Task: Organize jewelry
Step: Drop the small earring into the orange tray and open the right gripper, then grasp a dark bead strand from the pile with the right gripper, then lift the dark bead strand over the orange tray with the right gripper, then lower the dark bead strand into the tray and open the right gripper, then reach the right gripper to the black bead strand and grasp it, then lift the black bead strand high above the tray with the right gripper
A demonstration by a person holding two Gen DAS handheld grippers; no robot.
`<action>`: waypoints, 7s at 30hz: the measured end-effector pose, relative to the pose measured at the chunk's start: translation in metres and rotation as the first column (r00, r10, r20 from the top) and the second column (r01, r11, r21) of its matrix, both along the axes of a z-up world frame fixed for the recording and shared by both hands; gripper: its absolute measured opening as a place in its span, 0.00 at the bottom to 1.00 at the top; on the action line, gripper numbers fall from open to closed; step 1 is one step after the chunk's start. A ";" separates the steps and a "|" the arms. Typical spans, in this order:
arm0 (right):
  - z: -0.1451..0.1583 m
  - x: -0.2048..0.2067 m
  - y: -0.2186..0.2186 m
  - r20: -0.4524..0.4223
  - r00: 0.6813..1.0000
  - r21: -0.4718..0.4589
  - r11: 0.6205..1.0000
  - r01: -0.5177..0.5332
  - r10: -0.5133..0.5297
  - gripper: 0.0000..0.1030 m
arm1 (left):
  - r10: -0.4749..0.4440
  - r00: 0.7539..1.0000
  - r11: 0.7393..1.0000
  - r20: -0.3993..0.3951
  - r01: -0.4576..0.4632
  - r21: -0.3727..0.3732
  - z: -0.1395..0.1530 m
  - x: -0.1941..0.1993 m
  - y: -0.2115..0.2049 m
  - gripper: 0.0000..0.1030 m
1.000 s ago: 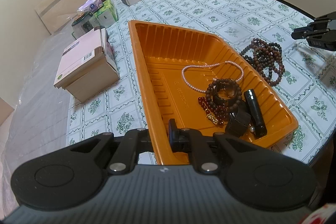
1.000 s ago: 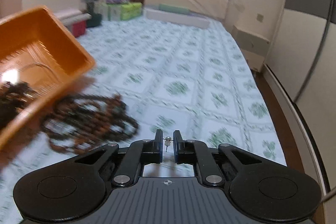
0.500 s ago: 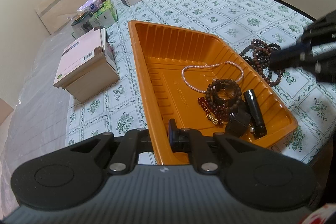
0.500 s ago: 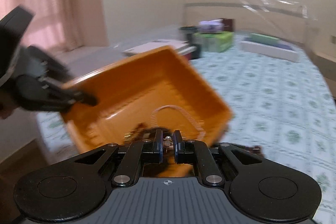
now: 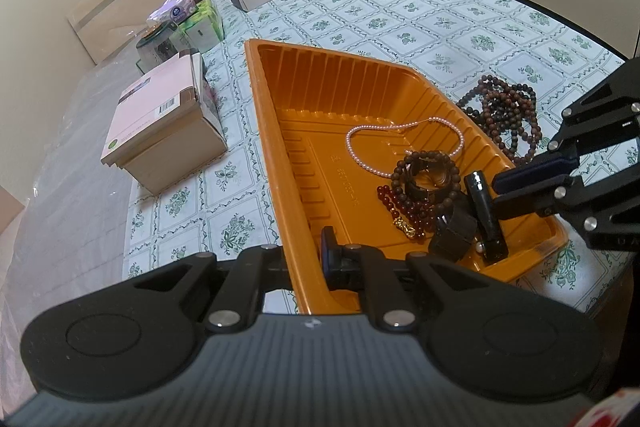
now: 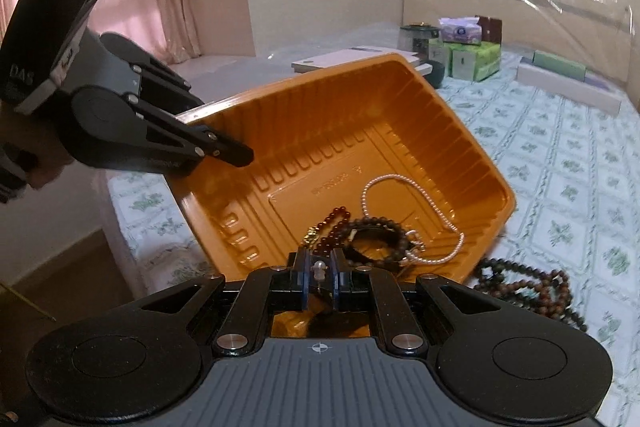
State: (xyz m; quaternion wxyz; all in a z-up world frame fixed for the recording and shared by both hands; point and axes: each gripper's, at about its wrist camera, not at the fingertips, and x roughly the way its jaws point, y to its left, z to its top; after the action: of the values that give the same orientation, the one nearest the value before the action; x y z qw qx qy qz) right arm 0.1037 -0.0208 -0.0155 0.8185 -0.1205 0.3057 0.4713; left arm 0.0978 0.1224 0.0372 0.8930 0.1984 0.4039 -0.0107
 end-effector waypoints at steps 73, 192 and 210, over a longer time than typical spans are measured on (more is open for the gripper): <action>0.114 0.042 -0.106 0.223 0.860 0.075 0.888 0.454 -0.458 0.07 | 0.077 0.997 0.997 0.000 -0.077 0.016 0.005 -0.020 0.018 0.07; -0.047 0.133 -0.104 0.008 0.892 -0.262 0.860 0.438 -0.452 0.17 | 0.083 0.996 0.997 -0.017 -0.083 -0.001 0.004 -0.018 0.023 0.07; 0.077 0.076 -0.133 0.295 0.853 -0.099 0.875 0.475 -0.430 0.06 | 0.079 0.997 0.997 -0.016 -0.079 0.001 0.003 -0.019 0.022 0.07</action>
State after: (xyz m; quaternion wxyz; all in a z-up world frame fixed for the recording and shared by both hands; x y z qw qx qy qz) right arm 0.1800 -0.1542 0.0613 0.9265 -0.1754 0.2525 0.2171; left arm 0.0789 0.1448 0.0400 0.8893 0.1824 0.4187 0.0229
